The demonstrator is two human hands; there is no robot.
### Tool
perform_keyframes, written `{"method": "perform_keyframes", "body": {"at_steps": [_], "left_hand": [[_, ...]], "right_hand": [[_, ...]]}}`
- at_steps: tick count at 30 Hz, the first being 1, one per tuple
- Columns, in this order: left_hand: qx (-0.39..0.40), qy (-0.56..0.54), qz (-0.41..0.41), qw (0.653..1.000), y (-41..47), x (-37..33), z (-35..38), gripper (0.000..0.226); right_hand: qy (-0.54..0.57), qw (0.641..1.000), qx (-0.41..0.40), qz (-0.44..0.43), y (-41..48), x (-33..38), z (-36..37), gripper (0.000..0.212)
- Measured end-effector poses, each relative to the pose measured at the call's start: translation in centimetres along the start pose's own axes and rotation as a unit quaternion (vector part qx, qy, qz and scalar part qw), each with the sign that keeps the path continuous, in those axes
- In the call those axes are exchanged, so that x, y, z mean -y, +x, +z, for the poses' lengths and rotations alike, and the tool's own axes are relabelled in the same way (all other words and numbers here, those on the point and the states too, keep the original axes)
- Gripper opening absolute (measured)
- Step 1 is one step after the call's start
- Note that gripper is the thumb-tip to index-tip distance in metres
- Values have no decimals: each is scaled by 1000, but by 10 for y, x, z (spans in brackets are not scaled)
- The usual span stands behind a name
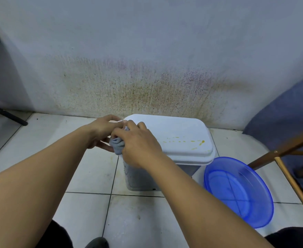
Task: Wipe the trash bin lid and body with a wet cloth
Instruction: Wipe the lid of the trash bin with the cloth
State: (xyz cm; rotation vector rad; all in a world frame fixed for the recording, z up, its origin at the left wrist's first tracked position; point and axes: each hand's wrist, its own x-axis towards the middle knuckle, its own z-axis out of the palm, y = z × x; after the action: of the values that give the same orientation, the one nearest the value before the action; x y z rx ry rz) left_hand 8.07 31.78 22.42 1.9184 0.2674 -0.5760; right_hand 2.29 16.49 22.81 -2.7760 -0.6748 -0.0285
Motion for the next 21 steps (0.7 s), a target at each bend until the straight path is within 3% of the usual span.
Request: {"method": "perform_keyframes", "body": {"at_steps": [5, 14, 21], "left_hand": [[19, 29, -7, 999, 3, 0, -1, 37], [28, 63, 24, 997, 8, 3, -2, 31], [19, 80, 29, 996, 12, 5, -3, 31]], "right_hand": [[-9, 1000, -6, -5, -15, 0, -2, 49], [-31, 993, -112, -25, -48, -17, 18, 40], [-9, 986, -149, 77, -81, -64, 5, 48]]}}
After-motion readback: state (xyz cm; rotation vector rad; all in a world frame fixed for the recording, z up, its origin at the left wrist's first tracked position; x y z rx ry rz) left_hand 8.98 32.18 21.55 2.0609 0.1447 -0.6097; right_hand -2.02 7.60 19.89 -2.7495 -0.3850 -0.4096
